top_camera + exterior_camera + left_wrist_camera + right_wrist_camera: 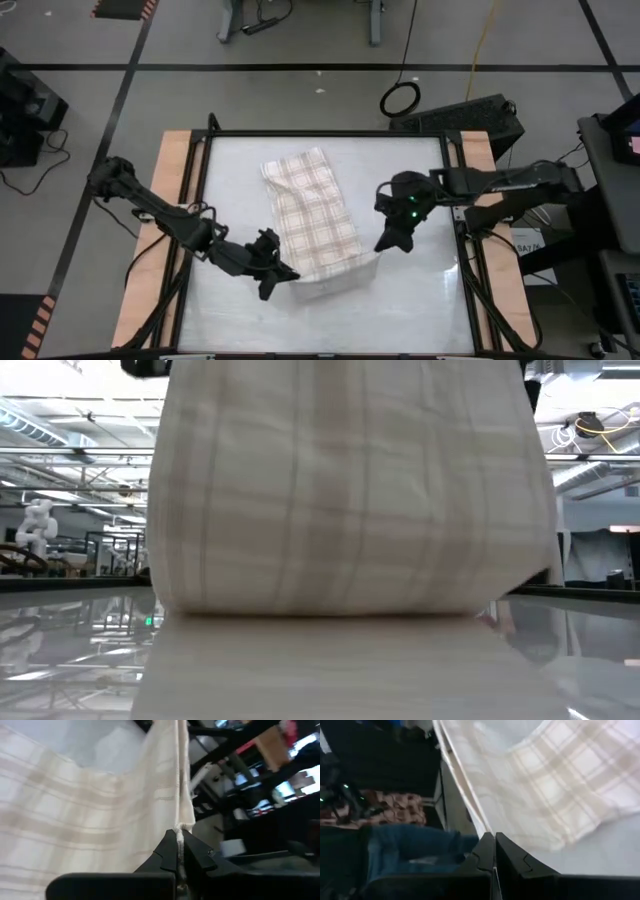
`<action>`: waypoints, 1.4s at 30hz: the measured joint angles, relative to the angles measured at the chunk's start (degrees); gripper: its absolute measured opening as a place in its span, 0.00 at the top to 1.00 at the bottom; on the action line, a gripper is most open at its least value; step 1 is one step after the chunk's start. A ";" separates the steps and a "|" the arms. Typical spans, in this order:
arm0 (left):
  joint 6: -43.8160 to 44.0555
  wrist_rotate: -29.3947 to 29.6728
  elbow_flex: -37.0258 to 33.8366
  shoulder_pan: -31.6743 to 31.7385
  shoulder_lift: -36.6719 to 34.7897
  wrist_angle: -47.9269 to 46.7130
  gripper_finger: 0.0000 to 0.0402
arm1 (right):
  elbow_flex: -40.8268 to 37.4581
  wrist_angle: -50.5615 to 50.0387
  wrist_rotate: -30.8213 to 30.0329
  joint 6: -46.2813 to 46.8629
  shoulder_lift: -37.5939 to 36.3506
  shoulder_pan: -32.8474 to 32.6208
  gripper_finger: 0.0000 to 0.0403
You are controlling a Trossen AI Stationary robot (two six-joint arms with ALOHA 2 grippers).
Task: Roll towel
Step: Roll the white-brown patterned towel
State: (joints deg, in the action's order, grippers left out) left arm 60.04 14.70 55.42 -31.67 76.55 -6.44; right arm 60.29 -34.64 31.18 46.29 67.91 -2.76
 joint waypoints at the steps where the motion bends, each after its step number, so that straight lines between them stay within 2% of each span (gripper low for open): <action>1: -0.22 0.55 -0.89 0.41 0.00 -0.06 0.98 | -1.48 2.65 -0.51 0.55 -0.41 0.40 1.00; 6: -5.71 1.25 -3.64 7.08 -2.48 -0.77 0.98 | -2.90 11.54 -2.65 -2.74 -0.09 6.25 1.00; 12: -16.19 -3.01 -5.19 21.27 -5.99 -0.74 0.98 | -2.90 24.23 -2.31 -6.95 3.14 18.50 1.00; 16: -22.59 -5.25 -5.16 31.19 -9.33 0.86 0.98 | -1.45 32.77 1.01 -8.09 4.69 26.16 1.00; 21: -29.31 -7.27 -2.36 40.31 -15.26 6.22 0.98 | 10.78 31.80 6.29 -12.70 8.07 31.81 1.00; 24: -31.53 -9.34 1.68 42.22 -18.30 7.93 0.98 | 21.36 26.23 8.98 -15.55 10.30 32.99 1.00; 28: -31.94 -14.31 6.84 38.17 -20.52 7.65 0.98 | 33.59 8.36 9.62 -22.84 10.49 31.50 1.00; 31: -29.31 -16.33 7.47 31.00 -20.42 7.24 0.98 | 36.19 -3.40 9.58 -26.08 8.39 27.38 1.00; 34: -24.90 -16.26 6.43 22.23 -18.52 6.36 0.98 | 34.79 -12.70 9.14 -26.02 5.63 21.66 1.00; 37: -21.46 -11.70 5.53 14.59 -14.96 5.77 0.98 | 31.35 -19.02 6.78 -23.75 2.81 15.52 1.00; 42: -13.58 -6.31 3.12 6.59 -7.15 7.38 0.98 | 20.14 -19.30 5.05 -17.06 -1.96 6.59 1.00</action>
State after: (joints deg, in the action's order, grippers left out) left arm 46.46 8.39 58.54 -25.08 69.41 0.94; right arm 80.43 -53.94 36.22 29.23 65.94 3.83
